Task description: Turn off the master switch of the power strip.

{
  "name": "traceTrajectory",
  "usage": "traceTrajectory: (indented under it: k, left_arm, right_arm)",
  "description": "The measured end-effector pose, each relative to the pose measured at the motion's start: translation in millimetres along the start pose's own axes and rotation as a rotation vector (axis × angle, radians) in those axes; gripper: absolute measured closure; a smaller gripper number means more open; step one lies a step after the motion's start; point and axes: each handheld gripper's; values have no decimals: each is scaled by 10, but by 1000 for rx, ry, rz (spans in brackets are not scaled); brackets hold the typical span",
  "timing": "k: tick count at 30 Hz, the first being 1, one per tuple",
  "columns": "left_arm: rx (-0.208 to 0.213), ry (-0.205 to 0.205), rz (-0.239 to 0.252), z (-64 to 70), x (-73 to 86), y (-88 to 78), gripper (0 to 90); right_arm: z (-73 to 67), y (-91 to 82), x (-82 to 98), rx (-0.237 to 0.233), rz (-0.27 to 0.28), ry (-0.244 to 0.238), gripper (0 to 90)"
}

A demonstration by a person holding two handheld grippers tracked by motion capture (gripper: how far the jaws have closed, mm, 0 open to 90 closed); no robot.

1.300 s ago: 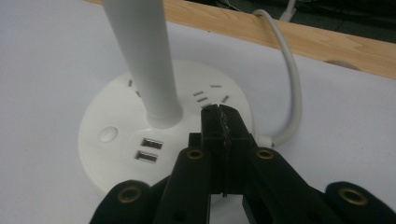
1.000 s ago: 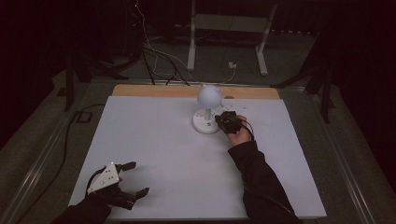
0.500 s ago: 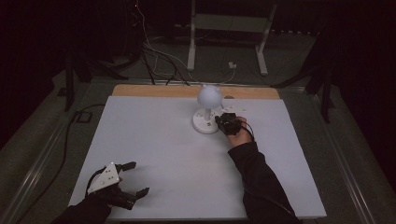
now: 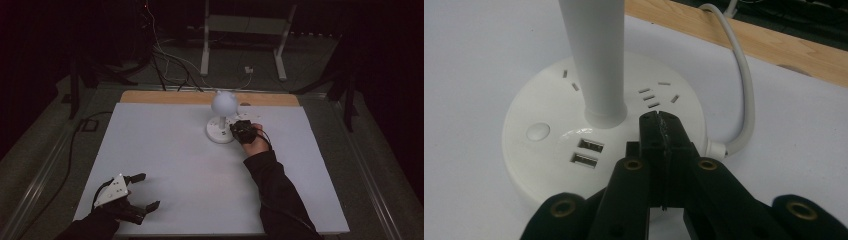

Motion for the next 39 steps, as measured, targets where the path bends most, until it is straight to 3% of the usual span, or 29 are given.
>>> traceTrajectory:
  k: [12,20,23,29,39]
  left_arm:
    - [0,5,0,8,-2,-9,3]
    - [1,5,0,5,-1,-7,3]
    - [1,5,-1,13,-2,-7,3]
    - [-2,6,0,16,0,-13,3]
    - [-4,7,3,17,7,-29,3]
  right_arm:
    - [-65,14,-20,7,-5,-16,900]
    - [-39,15,-10,-11,0,4,900]
    - [-7,19,25,-37,21,17,900]
    - [-54,19,42,-1,33,-3,900]
    - [-31,15,97,-22,57,10,900]
Point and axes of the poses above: each handheld gripper's, and its own axes: y roughly forward along the jaws, x roughly out of its underside, z roughly to its right, and after that the axes turned 10 degrees about -z, right-handed
